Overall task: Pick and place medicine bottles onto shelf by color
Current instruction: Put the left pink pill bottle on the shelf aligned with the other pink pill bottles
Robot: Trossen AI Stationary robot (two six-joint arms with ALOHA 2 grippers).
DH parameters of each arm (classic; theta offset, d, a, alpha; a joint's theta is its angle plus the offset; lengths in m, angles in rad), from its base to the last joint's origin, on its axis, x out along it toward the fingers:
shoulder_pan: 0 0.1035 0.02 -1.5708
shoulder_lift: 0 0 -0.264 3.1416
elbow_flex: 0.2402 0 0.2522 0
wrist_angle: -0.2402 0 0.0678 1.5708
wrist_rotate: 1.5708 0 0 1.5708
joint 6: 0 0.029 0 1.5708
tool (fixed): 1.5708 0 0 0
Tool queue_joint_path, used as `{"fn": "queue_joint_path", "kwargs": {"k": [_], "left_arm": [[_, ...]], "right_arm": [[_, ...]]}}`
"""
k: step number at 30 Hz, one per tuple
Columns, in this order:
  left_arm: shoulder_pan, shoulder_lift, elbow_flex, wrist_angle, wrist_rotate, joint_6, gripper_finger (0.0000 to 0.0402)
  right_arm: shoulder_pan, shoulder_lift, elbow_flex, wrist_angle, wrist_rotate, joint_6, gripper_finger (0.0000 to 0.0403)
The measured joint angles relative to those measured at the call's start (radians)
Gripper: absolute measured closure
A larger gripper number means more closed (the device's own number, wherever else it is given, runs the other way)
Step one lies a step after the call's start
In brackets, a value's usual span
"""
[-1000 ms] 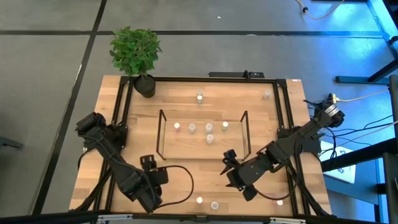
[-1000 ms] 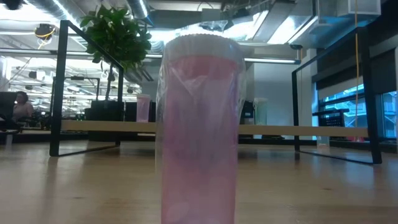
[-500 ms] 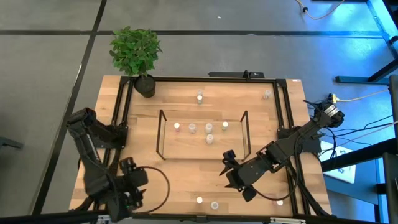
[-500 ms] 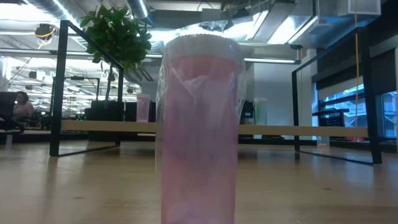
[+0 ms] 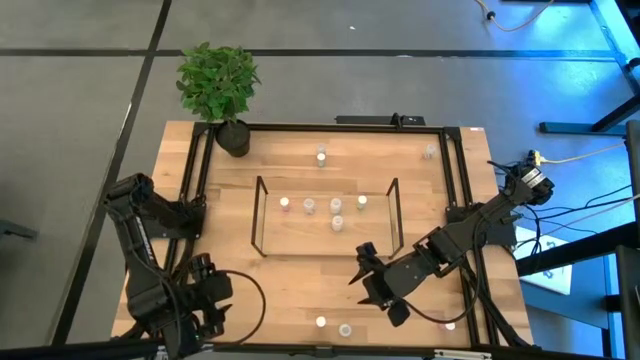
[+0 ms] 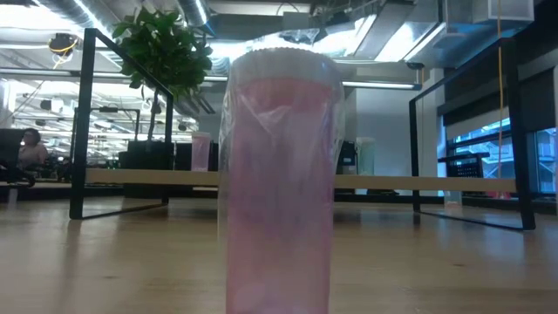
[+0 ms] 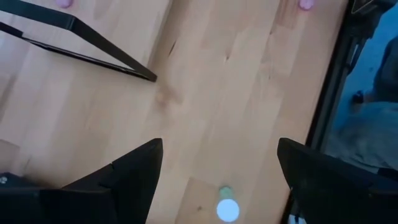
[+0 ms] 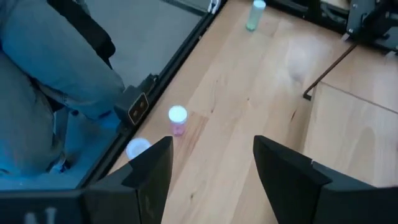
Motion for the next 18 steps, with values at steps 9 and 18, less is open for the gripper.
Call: {"fn": "queue_joint_path", "kwargs": {"k": [9, 18], "left_arm": [[-0.002, 0.0, 0.0, -0.002, -0.027, 0.024, 0.009], [-0.033, 0.0, 0.0, -0.003, -0.052, 0.025, 0.009]], "right_arm": [[0.0, 0.001, 0.0, 0.127, 0.068, 0.049, 0.0178], [0.0, 0.073, 0.0, 0.198, 0.193, 0.043, 0.0178]]}}
